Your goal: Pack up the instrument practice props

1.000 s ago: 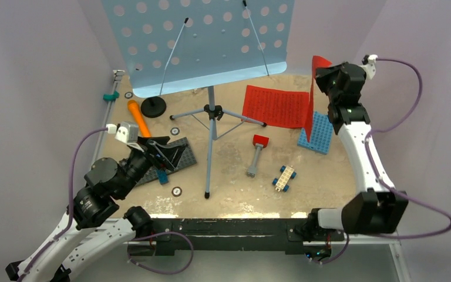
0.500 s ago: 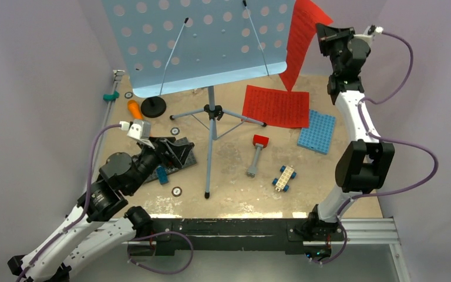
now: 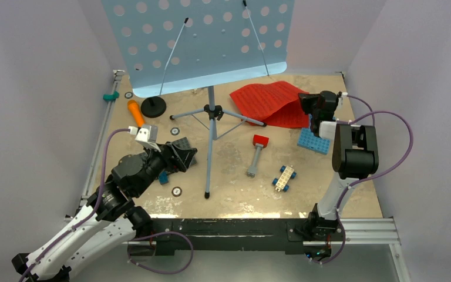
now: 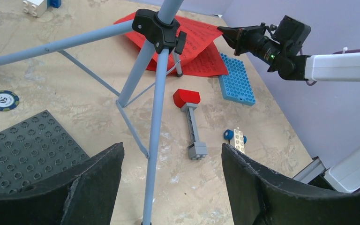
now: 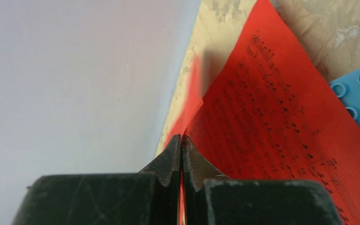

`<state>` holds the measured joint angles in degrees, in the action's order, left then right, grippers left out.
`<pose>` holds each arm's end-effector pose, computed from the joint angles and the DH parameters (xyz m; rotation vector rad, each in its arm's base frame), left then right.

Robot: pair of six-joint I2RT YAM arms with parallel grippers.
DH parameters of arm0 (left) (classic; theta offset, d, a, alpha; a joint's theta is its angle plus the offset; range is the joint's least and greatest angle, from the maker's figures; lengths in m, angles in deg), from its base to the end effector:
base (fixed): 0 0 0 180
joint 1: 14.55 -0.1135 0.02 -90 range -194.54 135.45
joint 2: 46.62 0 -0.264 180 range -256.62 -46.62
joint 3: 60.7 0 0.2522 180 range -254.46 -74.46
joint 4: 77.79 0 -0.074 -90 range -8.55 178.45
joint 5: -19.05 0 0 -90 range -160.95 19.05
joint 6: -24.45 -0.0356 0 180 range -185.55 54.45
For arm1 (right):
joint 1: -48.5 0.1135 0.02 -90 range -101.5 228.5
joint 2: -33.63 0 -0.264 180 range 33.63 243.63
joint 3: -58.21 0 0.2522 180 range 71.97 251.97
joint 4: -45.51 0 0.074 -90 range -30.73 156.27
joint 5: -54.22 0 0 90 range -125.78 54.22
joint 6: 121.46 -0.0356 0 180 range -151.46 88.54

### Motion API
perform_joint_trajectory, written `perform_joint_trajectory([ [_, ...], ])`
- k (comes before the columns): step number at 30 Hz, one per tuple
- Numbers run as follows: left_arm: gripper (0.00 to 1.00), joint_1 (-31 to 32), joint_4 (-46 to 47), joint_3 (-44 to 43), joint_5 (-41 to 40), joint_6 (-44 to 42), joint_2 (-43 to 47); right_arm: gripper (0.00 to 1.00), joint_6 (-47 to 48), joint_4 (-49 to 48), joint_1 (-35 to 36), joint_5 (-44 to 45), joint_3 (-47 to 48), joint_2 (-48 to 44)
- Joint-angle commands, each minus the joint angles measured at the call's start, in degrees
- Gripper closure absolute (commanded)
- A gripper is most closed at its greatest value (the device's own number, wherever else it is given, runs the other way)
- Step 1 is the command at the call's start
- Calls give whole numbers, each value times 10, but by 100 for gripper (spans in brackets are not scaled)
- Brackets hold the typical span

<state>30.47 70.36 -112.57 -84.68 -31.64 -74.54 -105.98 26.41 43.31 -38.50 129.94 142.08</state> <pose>0.0942 -0.0823 0.3246 -0.0133 1.7739 -0.8126 0.4086 -0.0354 0.1800 1.2382 1.5367 0.8596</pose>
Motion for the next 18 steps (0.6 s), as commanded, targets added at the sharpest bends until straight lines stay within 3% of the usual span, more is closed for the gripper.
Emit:
perform_joint_trajectory([
  [1,21,1,35,5,2,24,-9,100,12,-74,0,38,-19,-39],
  [12,21,1,32,15,0,33,-10,98,53,63,0,47,-19,-42],
  [16,21,2,17,15,-1,44,-10,65,65,125,0,28,15,-27],
  [18,20,1,12,15,-3,47,-7,56,65,144,0,29,20,-27],
])
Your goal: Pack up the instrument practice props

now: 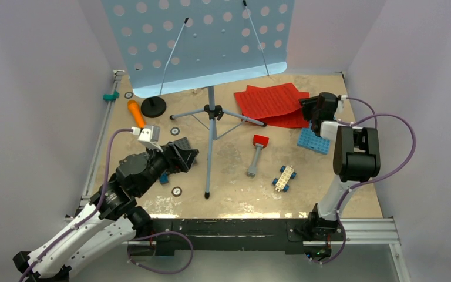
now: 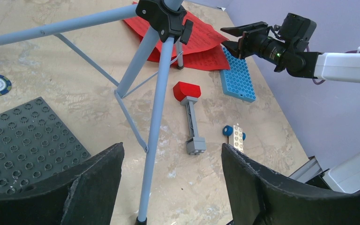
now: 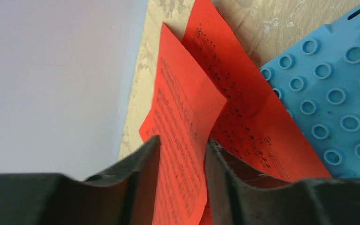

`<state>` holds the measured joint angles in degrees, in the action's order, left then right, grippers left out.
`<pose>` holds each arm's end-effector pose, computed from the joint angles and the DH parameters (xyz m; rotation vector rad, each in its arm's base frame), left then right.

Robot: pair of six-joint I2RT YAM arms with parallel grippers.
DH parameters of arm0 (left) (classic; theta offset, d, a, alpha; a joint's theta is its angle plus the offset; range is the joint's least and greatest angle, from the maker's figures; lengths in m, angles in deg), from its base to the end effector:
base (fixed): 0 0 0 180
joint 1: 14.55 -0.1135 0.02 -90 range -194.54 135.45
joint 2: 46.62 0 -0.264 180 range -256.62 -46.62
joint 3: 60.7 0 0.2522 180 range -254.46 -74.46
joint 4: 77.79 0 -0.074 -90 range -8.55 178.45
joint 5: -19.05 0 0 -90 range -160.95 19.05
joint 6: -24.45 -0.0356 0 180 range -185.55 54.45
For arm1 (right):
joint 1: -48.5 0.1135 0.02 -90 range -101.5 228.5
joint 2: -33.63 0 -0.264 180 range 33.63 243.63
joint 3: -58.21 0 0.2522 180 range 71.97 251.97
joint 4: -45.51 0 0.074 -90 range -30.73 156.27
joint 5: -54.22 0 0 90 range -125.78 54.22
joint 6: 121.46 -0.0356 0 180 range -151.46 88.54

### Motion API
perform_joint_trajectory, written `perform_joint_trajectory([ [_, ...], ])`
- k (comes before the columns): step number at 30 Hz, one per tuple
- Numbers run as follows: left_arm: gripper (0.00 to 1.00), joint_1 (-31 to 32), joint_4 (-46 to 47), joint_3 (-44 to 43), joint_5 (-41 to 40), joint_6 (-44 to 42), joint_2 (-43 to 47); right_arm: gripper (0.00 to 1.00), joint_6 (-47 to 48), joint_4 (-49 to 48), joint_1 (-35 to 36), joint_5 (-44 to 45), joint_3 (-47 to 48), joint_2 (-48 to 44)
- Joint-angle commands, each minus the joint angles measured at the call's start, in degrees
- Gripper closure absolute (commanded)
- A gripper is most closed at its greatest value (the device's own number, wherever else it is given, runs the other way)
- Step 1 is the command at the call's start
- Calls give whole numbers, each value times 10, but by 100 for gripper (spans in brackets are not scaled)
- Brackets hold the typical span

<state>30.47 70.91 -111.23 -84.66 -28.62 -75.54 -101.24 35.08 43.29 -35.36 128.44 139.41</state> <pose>0.0982 -0.0863 0.3158 -0.0552 1.8098 -0.8331 0.3946 -0.0362 0.1744 1.2711 1.6488 0.7003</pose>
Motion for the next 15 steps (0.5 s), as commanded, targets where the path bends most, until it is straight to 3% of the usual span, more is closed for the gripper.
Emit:
perform_joint_trajectory([
  [1,20,1,6,3,-5,17,6,52,18,62,0,-2,35,-4],
  [9,20,1,-8,2,-11,14,21,32,62,164,-1,52,74,-68],
  [15,18,1,4,13,-14,8,35,30,88,196,-1,65,65,-168],
])
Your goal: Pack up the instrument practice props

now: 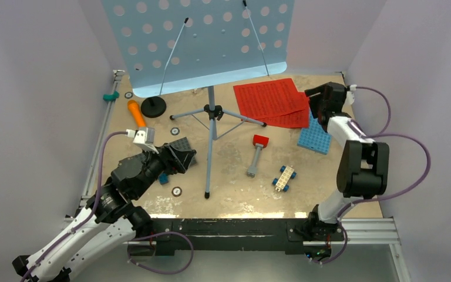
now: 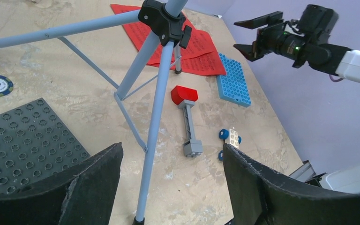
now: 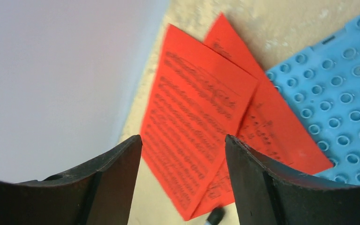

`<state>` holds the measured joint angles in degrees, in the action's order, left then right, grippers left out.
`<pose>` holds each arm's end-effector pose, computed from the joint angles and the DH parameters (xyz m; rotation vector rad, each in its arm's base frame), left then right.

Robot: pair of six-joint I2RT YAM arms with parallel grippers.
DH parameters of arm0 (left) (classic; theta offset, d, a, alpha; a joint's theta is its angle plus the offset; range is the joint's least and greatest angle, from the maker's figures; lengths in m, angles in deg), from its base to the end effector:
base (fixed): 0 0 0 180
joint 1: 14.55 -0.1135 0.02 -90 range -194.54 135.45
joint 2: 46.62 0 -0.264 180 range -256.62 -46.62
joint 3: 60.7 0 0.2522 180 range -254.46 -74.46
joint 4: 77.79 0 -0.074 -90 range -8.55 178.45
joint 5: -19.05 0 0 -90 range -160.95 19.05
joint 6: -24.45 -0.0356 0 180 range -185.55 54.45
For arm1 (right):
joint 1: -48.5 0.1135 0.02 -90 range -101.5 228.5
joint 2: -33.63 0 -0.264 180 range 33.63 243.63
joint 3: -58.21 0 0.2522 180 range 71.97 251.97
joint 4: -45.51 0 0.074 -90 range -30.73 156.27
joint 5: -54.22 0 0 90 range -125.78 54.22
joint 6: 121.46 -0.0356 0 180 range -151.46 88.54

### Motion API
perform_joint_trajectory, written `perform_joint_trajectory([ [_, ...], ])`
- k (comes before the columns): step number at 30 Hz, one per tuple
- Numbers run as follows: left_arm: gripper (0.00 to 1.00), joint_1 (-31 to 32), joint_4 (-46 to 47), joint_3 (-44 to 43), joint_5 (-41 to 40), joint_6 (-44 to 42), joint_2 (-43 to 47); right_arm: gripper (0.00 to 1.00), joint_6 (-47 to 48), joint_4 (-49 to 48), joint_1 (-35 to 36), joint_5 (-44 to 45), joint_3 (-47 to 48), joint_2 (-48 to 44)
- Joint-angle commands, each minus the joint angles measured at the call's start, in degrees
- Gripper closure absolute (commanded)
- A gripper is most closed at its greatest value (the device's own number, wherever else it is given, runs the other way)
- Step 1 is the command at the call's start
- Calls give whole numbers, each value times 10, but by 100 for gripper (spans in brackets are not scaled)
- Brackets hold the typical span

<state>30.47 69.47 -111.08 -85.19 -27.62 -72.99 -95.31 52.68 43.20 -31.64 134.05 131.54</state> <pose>0.0918 -0.0795 0.3169 -0.0806 1.7935 -0.8475 0.3837 -0.0382 0.2267 1.2435 1.7248 0.5424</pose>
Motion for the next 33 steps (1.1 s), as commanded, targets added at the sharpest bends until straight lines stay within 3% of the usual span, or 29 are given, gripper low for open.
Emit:
perform_joint_trajectory([
  [1,18,1,27,13,-8,-8,9,30,33,20,2,18,1,-112],
  [5,16,1,84,16,-5,-36,-3,32,89,4,30,-21,-64,-215],
  [9,14,1,173,27,-7,-77,-27,34,121,-81,93,-39,-212,-331],
  [11,14,1,259,46,-5,-111,-36,34,152,-114,130,-53,-275,-387],
  [14,14,1,457,101,1,-178,-61,35,203,-79,207,-44,-313,-452],
  [18,14,4,697,139,31,-304,-160,38,223,-44,287,-54,-353,-527],
  [20,15,5,771,127,37,-357,-218,39,231,-25,320,-61,-362,-551],
  [25,17,4,866,56,-1,-468,-345,40,267,31,377,-65,-359,-592],
  [33,23,-6,881,-66,-9,-536,-473,39,286,102,381,-78,-372,-679],
])
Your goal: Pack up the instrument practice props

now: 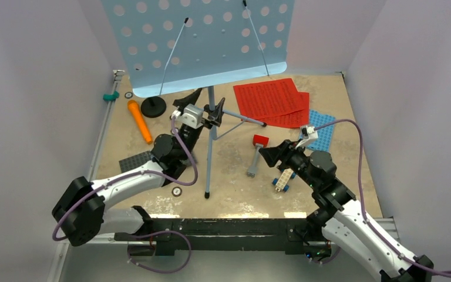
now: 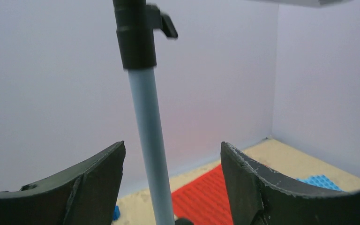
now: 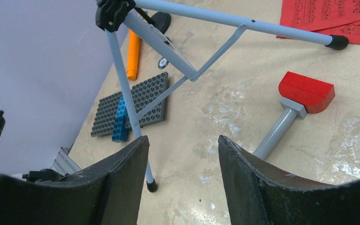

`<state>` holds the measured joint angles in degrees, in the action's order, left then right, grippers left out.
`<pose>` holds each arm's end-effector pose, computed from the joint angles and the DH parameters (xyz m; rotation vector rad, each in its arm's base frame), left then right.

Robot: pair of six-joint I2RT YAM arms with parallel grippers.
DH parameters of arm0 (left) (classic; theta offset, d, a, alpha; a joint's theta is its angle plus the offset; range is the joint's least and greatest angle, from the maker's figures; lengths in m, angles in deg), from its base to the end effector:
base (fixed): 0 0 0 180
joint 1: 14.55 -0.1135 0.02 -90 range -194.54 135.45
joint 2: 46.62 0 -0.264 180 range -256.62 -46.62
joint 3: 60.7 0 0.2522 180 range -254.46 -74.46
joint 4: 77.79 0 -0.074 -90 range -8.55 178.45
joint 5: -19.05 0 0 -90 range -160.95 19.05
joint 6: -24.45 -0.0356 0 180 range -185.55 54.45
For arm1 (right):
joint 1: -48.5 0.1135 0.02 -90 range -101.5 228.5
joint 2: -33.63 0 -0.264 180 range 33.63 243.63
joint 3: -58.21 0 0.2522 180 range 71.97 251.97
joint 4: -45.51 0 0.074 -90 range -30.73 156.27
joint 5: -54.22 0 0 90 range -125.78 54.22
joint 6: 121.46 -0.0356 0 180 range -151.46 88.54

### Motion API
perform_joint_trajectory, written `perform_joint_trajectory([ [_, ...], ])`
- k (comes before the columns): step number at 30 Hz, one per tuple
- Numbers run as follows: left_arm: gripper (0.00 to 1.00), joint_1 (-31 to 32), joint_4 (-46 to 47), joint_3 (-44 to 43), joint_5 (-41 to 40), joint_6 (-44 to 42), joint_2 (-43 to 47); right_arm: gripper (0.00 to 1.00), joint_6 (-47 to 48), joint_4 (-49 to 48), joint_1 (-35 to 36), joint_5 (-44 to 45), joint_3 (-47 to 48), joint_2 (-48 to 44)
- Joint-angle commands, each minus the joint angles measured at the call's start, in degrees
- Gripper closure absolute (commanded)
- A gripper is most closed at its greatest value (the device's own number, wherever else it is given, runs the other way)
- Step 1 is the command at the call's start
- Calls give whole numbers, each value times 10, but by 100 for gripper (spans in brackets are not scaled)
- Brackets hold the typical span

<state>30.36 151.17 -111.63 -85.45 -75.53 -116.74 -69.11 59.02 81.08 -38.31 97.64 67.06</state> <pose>0.1922 -0.1791 0.3327 0.2804 1.0411 -0.4171 0.1332 0.0870 0.2710 0.0447 1.7946 0.9377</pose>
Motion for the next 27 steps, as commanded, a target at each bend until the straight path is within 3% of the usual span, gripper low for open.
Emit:
perform_joint_trajectory([
  [1,24,-6,66,-74,-12,-62,-49,39,23,47,2,-14,-10,-43],
  [13,38,-29,30,-186,-49,-53,-160,39,11,118,2,-22,-32,-132],
  [26,100,-33,-29,-176,33,11,-125,39,39,136,2,-18,7,-128],
  [27,100,-33,-30,-172,40,17,-120,38,42,137,2,-17,10,-129],
])
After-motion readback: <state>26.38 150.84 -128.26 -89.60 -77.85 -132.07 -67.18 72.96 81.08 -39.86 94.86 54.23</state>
